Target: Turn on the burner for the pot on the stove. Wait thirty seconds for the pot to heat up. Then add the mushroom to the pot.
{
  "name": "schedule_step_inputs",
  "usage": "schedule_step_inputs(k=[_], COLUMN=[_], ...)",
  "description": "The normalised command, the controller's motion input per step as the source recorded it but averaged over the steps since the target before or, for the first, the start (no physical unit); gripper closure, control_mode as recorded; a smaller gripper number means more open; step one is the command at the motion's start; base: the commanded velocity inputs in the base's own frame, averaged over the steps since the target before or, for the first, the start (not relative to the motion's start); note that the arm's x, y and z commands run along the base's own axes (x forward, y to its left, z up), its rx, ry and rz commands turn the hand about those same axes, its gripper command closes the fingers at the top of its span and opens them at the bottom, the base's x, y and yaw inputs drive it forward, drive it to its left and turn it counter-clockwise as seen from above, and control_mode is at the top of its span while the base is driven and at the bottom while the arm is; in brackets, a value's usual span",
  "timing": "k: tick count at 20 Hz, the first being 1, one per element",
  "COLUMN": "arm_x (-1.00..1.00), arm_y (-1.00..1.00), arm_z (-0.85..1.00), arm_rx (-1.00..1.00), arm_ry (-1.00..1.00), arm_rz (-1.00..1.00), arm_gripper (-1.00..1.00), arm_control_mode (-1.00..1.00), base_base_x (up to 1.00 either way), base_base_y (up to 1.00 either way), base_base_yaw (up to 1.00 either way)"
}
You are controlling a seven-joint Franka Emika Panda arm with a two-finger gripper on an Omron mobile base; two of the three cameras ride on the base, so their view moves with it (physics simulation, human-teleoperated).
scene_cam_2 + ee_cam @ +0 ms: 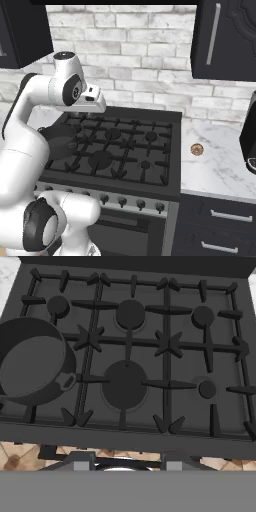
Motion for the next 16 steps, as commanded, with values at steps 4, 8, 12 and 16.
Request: schedule_step_inputs(k=[4, 8, 12, 16], arm_x=[-0.20, -0.67, -0.86, -1.00], arm_y=[0.13, 0.14, 0.12, 0.16], arm_z=[0.00, 0.00, 0.00, -0.01], arm_rx=[0.00, -0.05, -0.03, 0.00], arm_ry=[-0.03, -0.18, -0.17, -0.11], arm_rz=[0.02, 0.00, 0.00, 0.00], arm_gripper=[-1.00, -1.00, -1.00, -1.00], arm_control_mode=[-1.00, -1.00, -1.00, -1.00], base_base_x=[0.00, 0.00, 0.00, 0.00], base_base_y=[0.00, 0.00, 0.00, 0.00], base_base_yaw=[0.00, 0.00, 0.00, 0.00])
